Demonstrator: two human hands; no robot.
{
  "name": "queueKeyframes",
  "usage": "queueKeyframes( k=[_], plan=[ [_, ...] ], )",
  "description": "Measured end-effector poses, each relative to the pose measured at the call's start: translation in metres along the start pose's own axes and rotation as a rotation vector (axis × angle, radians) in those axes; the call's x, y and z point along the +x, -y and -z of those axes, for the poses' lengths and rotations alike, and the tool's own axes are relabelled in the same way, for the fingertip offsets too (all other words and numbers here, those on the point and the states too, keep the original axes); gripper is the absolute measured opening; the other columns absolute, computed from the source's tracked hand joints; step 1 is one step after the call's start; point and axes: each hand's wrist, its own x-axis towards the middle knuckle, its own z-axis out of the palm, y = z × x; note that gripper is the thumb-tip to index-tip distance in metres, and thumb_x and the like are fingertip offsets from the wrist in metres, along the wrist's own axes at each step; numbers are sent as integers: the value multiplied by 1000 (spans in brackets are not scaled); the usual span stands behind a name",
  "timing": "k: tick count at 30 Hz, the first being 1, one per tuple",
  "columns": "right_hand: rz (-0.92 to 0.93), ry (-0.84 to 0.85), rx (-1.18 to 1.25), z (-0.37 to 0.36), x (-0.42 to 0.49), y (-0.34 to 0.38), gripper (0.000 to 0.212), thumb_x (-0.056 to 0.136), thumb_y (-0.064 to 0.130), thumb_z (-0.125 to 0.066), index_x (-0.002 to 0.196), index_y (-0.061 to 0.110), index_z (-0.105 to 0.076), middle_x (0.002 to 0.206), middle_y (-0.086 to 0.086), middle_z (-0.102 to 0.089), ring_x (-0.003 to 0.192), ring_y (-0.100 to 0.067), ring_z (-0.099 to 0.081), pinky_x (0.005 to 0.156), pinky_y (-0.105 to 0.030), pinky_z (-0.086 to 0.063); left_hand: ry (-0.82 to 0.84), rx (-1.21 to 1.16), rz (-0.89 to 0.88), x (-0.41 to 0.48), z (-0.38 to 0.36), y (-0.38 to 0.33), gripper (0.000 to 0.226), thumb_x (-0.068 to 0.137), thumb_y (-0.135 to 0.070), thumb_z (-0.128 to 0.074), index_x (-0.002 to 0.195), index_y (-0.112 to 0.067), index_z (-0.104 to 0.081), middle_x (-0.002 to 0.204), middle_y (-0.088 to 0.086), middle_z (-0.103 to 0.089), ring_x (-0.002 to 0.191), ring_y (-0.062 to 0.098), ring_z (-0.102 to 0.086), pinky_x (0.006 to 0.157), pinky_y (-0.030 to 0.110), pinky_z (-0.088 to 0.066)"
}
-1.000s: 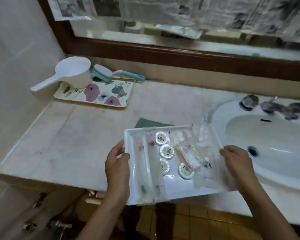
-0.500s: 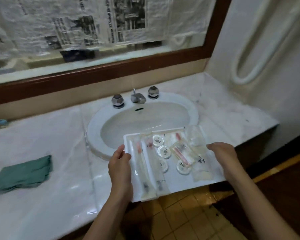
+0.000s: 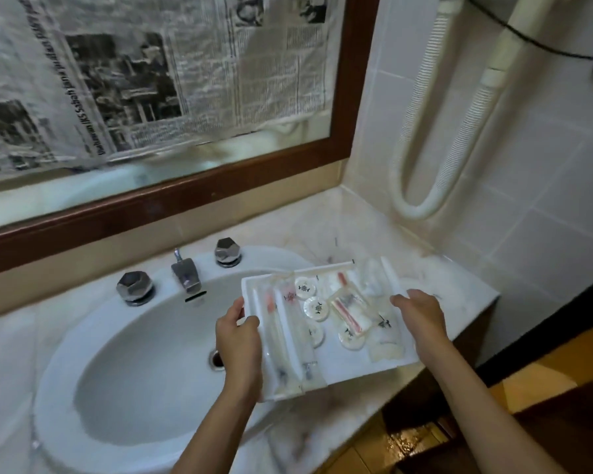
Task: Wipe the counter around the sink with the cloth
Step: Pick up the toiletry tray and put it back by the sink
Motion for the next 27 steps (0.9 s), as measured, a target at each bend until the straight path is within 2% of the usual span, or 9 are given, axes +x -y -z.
queueKeyframes(
  k=[4,7,8,12,18,21,23,25,27],
  plan=[
    [60,-36,-155,-20,59,29,19,78,30,-58,81,11,-57,105,-10,-54,92,-30,-55,68,-34,-43,-8,-12,2,42,-38,0,52,82,-8,-49,133,-19,-56,130,0,-59,107,18,-61,85,29,-48],
    [68,-28,-256,-37,103,50,22,77,33,-57,83,13,-53,112,-7,-50,105,-32,-49,84,-41,-46,-55,-29,37,71,-70,-7,56,85,-5,-50,140,-14,-49,140,-1,-49,86,4,-58,70,16,-42],
    [71,-23,-296,-42,118,56,26,77,34,-57,90,12,-55,117,-6,-48,108,-32,-46,89,-44,-45,-68,-22,41,79,-81,-12,56,86,-4,-50,141,-11,-47,142,0,-47,86,3,-56,72,16,-40],
    [114,-15,-407,-69,184,84,49,82,34,-56,123,9,-54,133,-8,-41,119,-32,-40,98,-44,-40,-125,27,36,124,-126,-25,58,88,-9,-49,146,-13,-39,149,2,-37,128,21,-45,96,27,-33],
    [180,80,-377,-118,288,116,52,81,32,-55,127,7,-55,134,-11,-42,118,-34,-45,99,-48,-42,-193,124,43,192,-181,-34,60,89,-13,-49,148,-16,-37,146,3,-35,133,28,-38,110,41,-33],
    [191,119,-384,-144,331,123,50,81,31,-55,124,7,-56,131,-12,-44,116,-34,-46,97,-47,-44,-214,137,113,232,-200,-29,58,84,-29,-50,142,-25,-45,141,1,-41,129,30,-42,107,51,-37],
    [210,140,-413,-160,354,125,48,82,31,-53,123,7,-57,130,-14,-45,116,-35,-45,97,-44,-42,-237,137,133,255,-209,-27,49,80,-36,-50,128,-27,-54,131,-3,-49,120,30,-50,102,49,-43],
    [230,145,-449,-172,371,125,46,84,30,-52,124,7,-57,129,-16,-46,117,-36,-43,93,-38,-39,-254,98,135,270,-214,-26,41,88,-25,-52,129,-20,-52,126,-3,-49,114,28,-49,95,39,-41],
    [235,149,-473,-181,385,122,45,86,28,-52,124,6,-57,129,-18,-47,119,-36,-42,90,-36,-36,-269,65,156,283,-218,-21,45,91,-17,-52,136,-13,-48,133,1,-50,122,29,-45,91,33,-35]
  ],
)
